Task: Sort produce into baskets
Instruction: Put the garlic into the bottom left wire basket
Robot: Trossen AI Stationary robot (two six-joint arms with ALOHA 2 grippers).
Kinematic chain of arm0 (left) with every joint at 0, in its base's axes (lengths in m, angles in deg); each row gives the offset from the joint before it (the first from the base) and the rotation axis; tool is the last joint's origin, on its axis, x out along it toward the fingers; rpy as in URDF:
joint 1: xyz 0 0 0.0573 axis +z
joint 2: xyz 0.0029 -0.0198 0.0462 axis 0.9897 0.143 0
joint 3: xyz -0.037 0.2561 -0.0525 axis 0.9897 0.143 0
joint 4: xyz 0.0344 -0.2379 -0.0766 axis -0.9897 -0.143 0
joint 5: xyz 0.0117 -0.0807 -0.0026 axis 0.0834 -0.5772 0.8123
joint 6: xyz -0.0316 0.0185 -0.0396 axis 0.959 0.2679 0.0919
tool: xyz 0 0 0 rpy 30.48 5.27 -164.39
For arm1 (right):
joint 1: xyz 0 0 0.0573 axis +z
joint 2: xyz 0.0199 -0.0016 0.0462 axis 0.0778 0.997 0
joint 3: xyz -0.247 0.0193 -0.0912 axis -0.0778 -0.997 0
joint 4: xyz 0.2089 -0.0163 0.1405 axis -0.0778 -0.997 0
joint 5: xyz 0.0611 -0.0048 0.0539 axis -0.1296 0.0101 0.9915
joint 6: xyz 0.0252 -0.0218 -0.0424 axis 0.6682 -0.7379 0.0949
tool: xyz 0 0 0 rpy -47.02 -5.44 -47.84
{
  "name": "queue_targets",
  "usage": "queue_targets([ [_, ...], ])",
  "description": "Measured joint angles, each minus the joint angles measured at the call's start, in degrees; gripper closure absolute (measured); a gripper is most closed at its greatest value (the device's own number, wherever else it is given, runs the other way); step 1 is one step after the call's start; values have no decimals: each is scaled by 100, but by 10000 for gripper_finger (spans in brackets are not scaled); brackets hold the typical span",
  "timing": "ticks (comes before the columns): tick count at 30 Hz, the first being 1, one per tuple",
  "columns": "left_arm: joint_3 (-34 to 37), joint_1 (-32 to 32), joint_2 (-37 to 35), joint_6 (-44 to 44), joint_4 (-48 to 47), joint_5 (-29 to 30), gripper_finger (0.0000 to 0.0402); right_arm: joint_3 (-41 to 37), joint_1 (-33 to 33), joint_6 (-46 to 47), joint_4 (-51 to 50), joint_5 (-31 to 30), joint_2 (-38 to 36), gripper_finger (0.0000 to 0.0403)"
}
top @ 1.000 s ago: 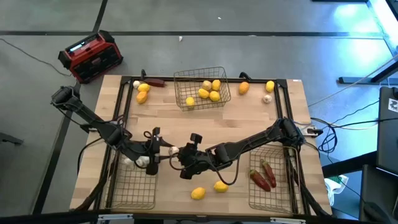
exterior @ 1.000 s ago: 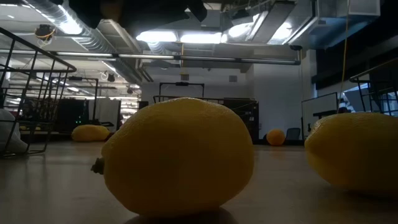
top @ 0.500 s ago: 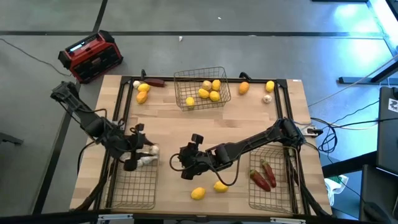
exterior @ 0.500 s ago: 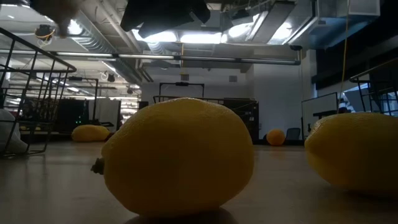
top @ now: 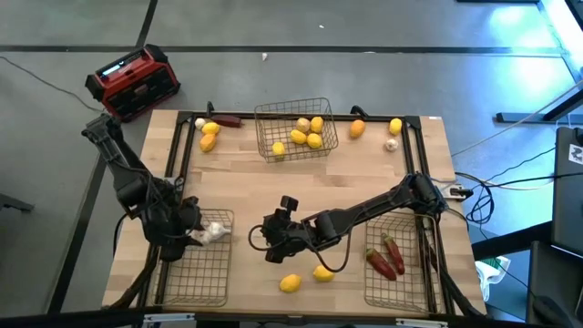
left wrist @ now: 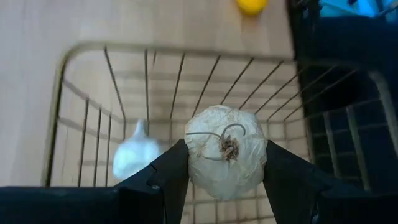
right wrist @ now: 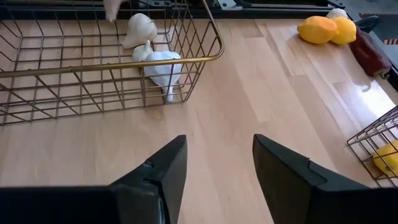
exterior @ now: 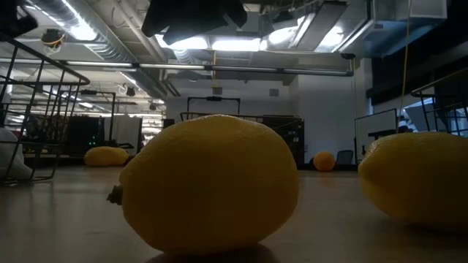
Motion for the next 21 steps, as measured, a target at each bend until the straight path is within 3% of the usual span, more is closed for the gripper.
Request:
queue_targets([
  [10,653,-127,298,167,109,4,228,3,-12,153,72,488,137,221],
  [21,657,-127,302,353,110,26,228,2,-1,-16,35,356,145,221],
])
